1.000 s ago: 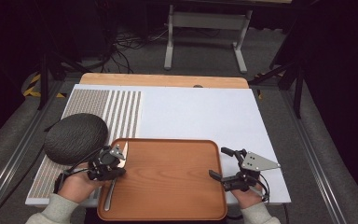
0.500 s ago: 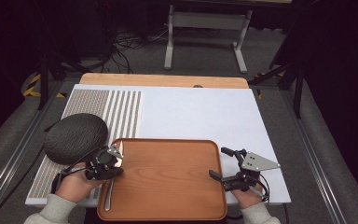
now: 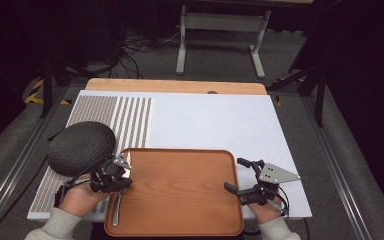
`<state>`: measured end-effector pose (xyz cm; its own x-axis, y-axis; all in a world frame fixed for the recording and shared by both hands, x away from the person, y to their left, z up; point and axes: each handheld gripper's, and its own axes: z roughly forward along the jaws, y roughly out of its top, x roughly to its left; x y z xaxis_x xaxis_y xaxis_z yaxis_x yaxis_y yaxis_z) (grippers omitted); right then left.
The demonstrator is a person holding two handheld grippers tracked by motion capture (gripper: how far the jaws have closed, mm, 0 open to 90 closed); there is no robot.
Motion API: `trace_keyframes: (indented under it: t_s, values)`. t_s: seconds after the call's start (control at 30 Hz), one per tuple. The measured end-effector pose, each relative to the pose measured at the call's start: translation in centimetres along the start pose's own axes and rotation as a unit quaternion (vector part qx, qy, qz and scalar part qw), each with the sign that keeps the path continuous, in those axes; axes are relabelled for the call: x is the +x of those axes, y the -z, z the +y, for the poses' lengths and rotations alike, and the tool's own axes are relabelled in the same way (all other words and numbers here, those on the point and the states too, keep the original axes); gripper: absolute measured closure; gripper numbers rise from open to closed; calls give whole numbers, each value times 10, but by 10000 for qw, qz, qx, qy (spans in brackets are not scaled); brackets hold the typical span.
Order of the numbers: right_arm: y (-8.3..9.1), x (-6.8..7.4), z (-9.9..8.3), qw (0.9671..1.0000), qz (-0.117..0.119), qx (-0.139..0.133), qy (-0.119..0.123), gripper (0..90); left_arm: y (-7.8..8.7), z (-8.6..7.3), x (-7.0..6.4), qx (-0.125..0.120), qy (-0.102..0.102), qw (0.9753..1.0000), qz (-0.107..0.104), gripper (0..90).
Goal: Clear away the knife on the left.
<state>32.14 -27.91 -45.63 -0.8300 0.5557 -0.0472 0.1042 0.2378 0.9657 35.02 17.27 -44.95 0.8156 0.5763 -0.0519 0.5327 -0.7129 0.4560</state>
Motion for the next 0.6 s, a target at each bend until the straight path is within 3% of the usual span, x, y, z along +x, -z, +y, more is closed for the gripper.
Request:
trace_keyframes:
  t_s: [0.07,0.13,0.27,0.37,0.43,0.47,0.53,0.57,0.6]
  values:
    - [0,0,0,10000,8,-11,5,71,1,0,0,-62,-12,10000,-12,785]
    - [0,0,0,10000,6,-16,5,71,6,0,0,-291,-48,9995,-74,691]
    - [0,0,0,10000,7,-22,2,71,15,0,0,-758,-155,9968,-187,475]
    - [0,0,0,10000,4,-20,-7,71,19,0,-2,-940,-217,9952,-176,342]
    - [1,0,0,10000,-12,-30,-18,71,23,-1,-3,-1135,-332,9928,-174,300]
    - [1,0,0,10000,-11,-30,-23,71,25,-2,-4,-1329,-460,9899,-164,278]
    - [0,0,0,10000,4,-19,-3,71,28,-4,-5,-1500,-510,9873,-104,241]
    - [0,0,0,10000,4,-19,-3,71,28,-4,-5,-1500,-510,9873,-104,220]
    - [0,0,0,10000,11,-26,-8,71,30,-6,-5,-1637,-547,9849,-91,220]
